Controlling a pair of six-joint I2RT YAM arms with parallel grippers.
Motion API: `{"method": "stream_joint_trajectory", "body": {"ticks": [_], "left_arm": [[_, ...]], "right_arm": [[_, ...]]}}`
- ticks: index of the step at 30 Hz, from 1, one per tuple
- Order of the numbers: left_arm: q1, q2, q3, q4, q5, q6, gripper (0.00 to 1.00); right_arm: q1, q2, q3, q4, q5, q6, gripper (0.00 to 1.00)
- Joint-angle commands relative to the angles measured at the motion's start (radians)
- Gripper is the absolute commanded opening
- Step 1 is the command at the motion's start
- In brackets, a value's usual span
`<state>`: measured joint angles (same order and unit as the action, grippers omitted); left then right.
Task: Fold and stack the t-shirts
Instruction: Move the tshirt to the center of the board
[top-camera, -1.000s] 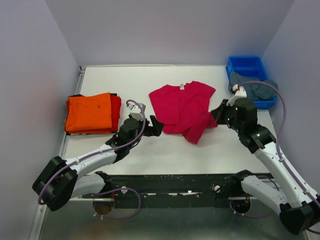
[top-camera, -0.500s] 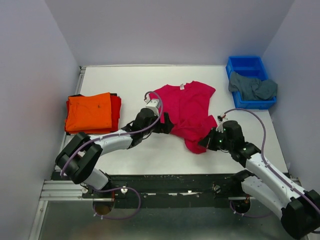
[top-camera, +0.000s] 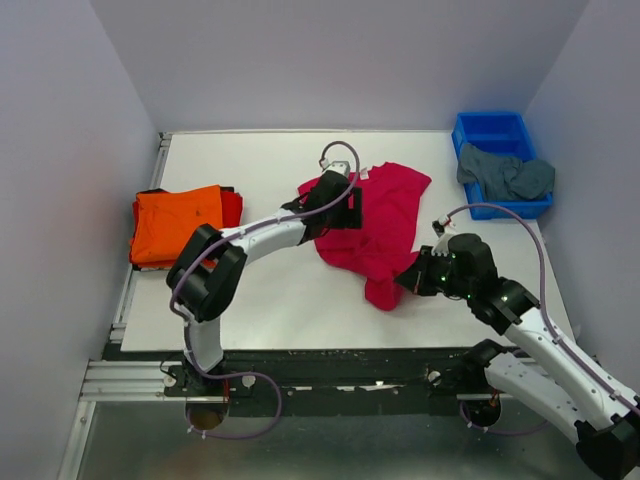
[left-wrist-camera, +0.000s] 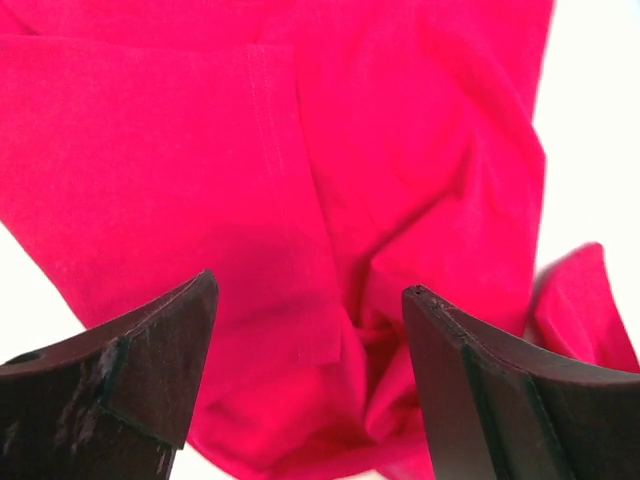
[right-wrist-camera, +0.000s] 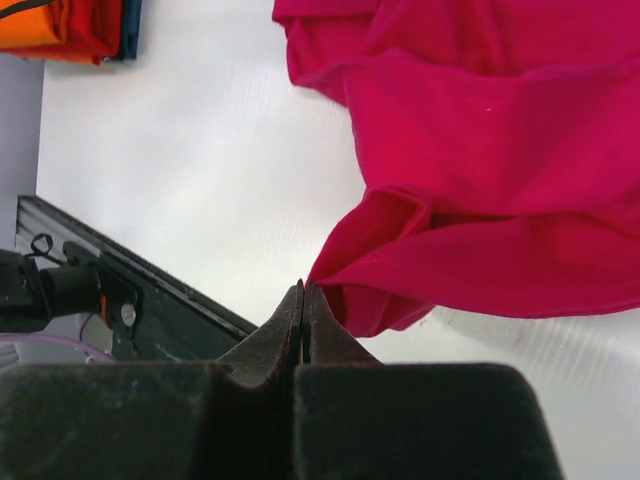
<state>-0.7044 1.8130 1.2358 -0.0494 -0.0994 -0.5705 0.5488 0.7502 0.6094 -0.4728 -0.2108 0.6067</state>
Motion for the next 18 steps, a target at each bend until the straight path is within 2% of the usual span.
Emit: {"method": "stream_joint_trajectory", "body": {"ticks": [1, 6, 18], "left_arm": [[0.014, 0.152, 0.200, -0.216, -0.072, -0.003, 0.87], [0.032, 0.301, 0.391, -0.283, -0.063, 0.004, 0.70], [0.066, 0.548, 0.691, -0.348, 0.003, 0.007, 0.70]], "right_arm": [[0.005, -0.023, 0.033, -0.075, 0.111, -0.031, 0.05], [0.005, -0.006, 0.021, -0.084, 0.091, -0.036, 0.05], [0.005, -0.057, -0.043, -0.061, 0.087, -0.005, 0.04]]}}
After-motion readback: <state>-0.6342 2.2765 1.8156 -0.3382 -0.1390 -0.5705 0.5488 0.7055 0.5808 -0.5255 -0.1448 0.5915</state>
